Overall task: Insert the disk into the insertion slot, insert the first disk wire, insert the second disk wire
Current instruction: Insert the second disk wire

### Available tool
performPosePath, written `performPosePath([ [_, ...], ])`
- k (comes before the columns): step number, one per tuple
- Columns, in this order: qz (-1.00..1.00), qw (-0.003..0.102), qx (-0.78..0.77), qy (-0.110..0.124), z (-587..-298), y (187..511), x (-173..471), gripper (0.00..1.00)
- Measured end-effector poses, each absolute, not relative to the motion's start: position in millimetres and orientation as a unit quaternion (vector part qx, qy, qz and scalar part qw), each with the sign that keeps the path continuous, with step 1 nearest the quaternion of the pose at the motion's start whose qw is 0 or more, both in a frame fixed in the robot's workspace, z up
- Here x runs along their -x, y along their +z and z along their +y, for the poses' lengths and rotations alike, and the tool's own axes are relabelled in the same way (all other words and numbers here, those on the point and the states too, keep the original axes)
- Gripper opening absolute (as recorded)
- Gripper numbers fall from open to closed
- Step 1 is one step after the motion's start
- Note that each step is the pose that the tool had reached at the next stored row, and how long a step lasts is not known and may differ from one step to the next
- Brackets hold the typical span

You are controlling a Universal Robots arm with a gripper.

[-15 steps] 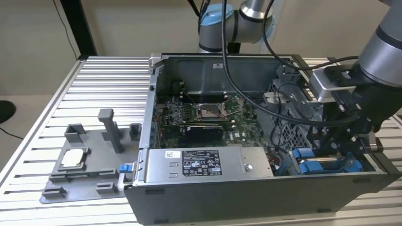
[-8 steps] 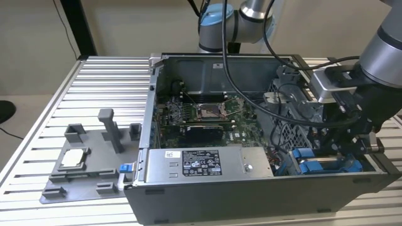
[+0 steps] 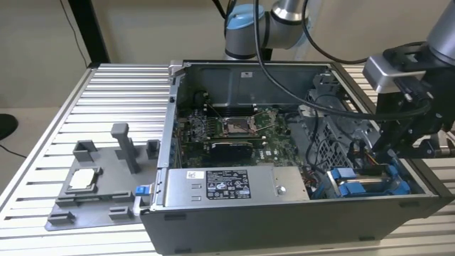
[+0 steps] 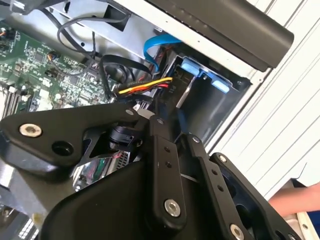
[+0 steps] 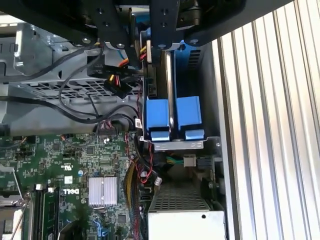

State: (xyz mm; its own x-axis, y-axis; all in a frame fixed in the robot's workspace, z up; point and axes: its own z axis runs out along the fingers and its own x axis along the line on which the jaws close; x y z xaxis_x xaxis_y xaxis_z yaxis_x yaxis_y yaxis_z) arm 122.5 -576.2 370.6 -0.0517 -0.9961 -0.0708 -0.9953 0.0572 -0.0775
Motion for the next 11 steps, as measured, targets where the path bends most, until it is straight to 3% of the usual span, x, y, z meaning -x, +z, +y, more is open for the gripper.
performPosePath([
  [11, 0.725, 0.052, 0.687, -0.004, -576.2, 383.0, -122.5, 1.0],
])
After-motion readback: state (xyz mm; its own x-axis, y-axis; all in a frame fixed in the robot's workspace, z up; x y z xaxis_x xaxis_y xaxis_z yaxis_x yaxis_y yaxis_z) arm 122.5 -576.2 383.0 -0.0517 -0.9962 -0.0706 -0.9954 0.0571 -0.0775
